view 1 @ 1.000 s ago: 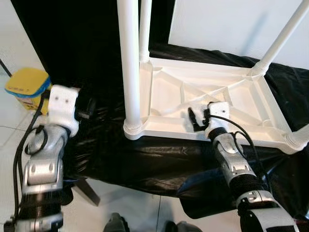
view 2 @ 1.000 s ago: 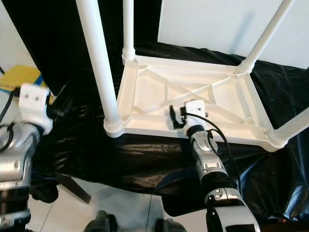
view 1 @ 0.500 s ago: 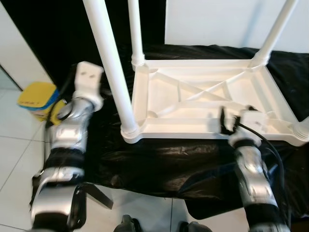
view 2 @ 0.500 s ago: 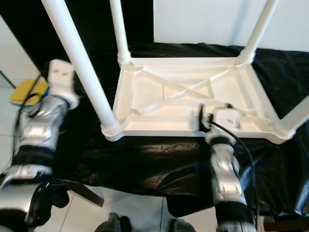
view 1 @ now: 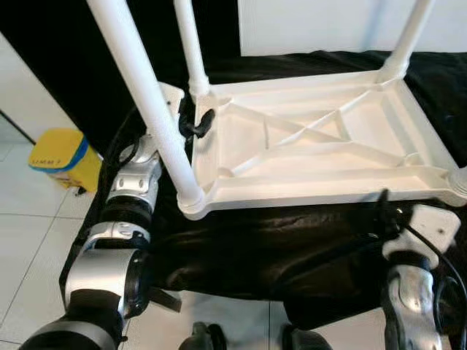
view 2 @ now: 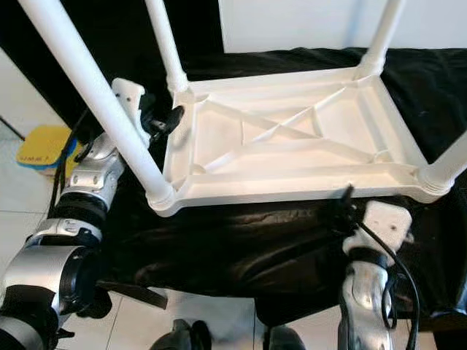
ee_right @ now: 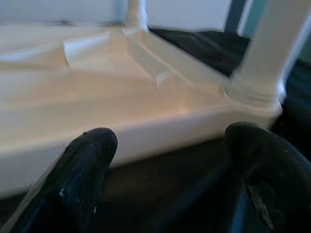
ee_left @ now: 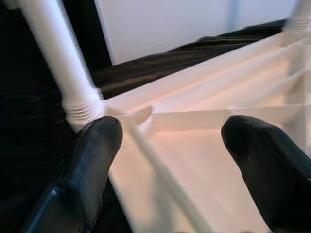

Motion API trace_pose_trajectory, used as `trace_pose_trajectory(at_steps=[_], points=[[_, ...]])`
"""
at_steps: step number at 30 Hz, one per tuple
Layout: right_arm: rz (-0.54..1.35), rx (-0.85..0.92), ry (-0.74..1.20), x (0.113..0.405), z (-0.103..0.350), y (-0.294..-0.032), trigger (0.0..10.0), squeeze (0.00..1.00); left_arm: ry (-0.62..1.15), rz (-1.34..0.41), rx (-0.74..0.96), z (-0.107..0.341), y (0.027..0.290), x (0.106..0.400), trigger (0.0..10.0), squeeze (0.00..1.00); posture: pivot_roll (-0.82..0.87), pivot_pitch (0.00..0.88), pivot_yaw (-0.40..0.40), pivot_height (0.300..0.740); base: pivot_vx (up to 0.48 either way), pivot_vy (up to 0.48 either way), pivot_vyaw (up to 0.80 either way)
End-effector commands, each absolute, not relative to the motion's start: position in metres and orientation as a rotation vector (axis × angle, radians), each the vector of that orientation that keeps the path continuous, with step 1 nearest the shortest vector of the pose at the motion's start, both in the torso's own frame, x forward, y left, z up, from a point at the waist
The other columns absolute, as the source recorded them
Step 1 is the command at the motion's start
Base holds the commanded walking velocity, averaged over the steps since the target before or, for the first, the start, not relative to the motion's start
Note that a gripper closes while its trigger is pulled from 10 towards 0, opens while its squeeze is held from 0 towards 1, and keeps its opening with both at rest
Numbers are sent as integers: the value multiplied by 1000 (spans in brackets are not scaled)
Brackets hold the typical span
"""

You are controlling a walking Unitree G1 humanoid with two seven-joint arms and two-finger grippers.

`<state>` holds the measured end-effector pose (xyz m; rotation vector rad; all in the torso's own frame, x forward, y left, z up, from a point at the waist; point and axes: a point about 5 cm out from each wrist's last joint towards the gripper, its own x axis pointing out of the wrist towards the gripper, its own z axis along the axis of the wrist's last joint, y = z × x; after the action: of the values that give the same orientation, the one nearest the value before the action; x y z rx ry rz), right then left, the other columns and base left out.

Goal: Building children table

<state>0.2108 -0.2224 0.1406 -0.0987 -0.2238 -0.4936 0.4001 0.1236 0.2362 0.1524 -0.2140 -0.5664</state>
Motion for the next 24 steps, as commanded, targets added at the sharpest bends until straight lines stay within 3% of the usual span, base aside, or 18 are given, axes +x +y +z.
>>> trace_pose_trajectory(at_steps=[1,13,24], points=[[-513,-85,-194,206,139,-223,10000,0,-209,-717,174,233,106,397,10000,0,-389,206,108,740,0,0,0],[-459,-20,-97,219,128,-217,10000,0,-254,-826,143,226,100,387,10000,0,-349,202,72,740,0,0,0],[-262,-18,-54,263,121,-208,10000,0,-271,-856,97,206,103,362,10000,0,-250,191,31,740,0,0,0]])
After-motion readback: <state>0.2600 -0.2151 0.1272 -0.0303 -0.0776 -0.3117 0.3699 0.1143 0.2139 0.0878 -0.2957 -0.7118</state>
